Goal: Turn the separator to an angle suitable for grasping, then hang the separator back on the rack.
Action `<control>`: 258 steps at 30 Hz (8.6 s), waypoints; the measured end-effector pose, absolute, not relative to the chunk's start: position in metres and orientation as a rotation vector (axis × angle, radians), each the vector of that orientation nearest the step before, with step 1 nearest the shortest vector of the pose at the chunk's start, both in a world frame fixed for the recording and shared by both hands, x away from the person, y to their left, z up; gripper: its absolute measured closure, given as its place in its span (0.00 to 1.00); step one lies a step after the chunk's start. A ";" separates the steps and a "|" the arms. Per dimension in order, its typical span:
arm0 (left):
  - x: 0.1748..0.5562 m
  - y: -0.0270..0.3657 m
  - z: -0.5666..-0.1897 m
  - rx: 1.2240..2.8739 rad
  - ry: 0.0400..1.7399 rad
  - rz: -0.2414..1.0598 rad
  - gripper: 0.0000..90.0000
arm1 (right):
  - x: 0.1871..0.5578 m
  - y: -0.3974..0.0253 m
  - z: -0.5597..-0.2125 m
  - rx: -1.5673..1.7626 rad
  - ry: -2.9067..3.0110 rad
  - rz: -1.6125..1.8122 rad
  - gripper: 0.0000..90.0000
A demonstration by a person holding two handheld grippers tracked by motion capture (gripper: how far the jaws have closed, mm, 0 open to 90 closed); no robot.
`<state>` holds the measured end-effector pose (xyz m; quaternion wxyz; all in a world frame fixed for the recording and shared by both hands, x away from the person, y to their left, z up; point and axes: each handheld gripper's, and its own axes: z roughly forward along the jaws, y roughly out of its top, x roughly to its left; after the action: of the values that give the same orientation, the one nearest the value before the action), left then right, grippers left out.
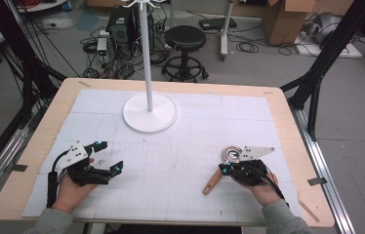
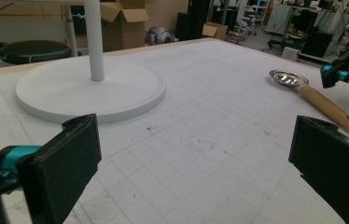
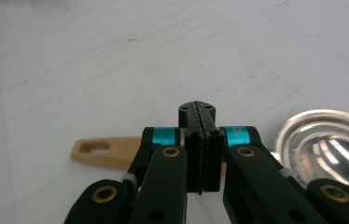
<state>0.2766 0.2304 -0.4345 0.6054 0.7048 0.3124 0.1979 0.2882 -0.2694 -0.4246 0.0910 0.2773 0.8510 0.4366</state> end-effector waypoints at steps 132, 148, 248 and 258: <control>0.275 0.231 -0.435 1.664 0.738 0.447 0.03 | 0.352 -0.164 -0.449 0.936 2.448 1.145 1.00; 0.276 0.232 -0.435 1.667 0.738 0.449 0.03 | 0.357 -0.176 -0.433 0.937 2.491 1.253 1.00; 0.266 0.239 -0.439 1.686 0.772 0.424 0.03 | 0.397 -0.253 -0.405 0.511 2.868 0.970 0.18; 0.266 0.239 -0.439 1.690 0.771 0.421 0.03 | 0.402 -0.249 -0.409 0.495 2.908 0.934 0.29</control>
<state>0.2660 0.2386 -0.4389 0.5797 0.7229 0.3299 0.1803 0.4020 -0.2487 -0.4095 0.0236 0.1598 0.9396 0.3016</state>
